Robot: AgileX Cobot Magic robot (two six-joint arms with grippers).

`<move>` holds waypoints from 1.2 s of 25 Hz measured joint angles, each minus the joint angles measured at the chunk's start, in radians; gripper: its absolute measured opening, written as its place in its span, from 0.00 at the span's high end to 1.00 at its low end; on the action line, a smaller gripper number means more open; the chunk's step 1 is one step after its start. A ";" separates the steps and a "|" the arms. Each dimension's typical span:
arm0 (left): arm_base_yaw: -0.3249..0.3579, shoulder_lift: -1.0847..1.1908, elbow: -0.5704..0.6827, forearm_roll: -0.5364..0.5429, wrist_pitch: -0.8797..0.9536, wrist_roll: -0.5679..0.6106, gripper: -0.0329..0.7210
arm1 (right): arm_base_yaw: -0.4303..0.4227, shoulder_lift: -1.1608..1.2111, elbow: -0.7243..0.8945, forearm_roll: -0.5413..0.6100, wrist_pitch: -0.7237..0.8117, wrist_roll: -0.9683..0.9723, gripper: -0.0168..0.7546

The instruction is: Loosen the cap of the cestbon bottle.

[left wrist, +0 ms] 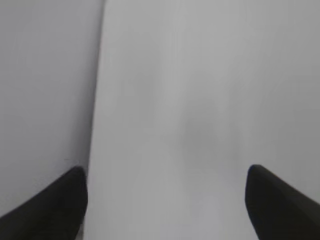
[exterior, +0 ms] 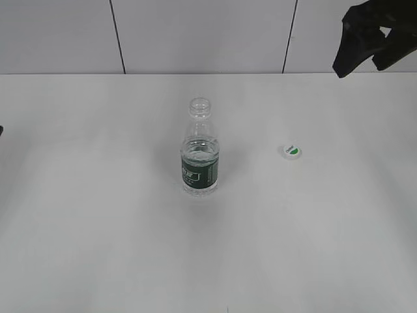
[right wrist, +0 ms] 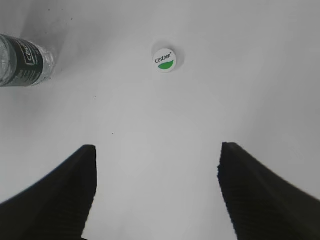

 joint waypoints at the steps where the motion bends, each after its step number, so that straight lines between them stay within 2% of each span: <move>1: 0.000 -0.003 0.000 -0.119 0.021 0.123 0.18 | 0.000 -0.009 0.000 -0.006 0.001 0.001 0.23; 5: 0.000 -0.026 0.000 -0.475 0.105 0.490 0.18 | 0.000 -0.031 0.000 -0.033 0.001 0.006 0.23; 7: 0.000 -0.048 0.000 -0.600 0.134 0.608 0.18 | 0.000 -0.031 0.000 -0.056 0.001 0.013 0.23; 9: 0.000 -0.076 0.000 -0.676 0.168 0.713 0.18 | -0.001 -0.031 0.000 -0.088 0.001 0.018 0.23; 12: 0.000 -0.125 0.000 -0.772 0.220 0.811 0.18 | -0.016 -0.031 0.000 -0.119 0.002 0.039 0.23; 16: 0.006 -0.180 -0.021 -0.853 0.289 0.856 0.18 | -0.052 -0.031 0.000 -0.127 0.002 0.048 0.23; 21: 0.081 -0.202 -0.091 -1.008 0.459 0.899 0.18 | -0.076 -0.033 0.000 -0.139 0.002 0.052 0.23; 25: 0.130 -0.242 -0.092 -1.045 0.530 0.902 0.18 | -0.078 -0.064 0.017 -0.139 0.002 0.056 0.23; 30: 0.138 -0.352 -0.078 -1.083 0.554 0.903 0.18 | -0.079 -0.156 0.109 -0.139 0.002 0.072 0.23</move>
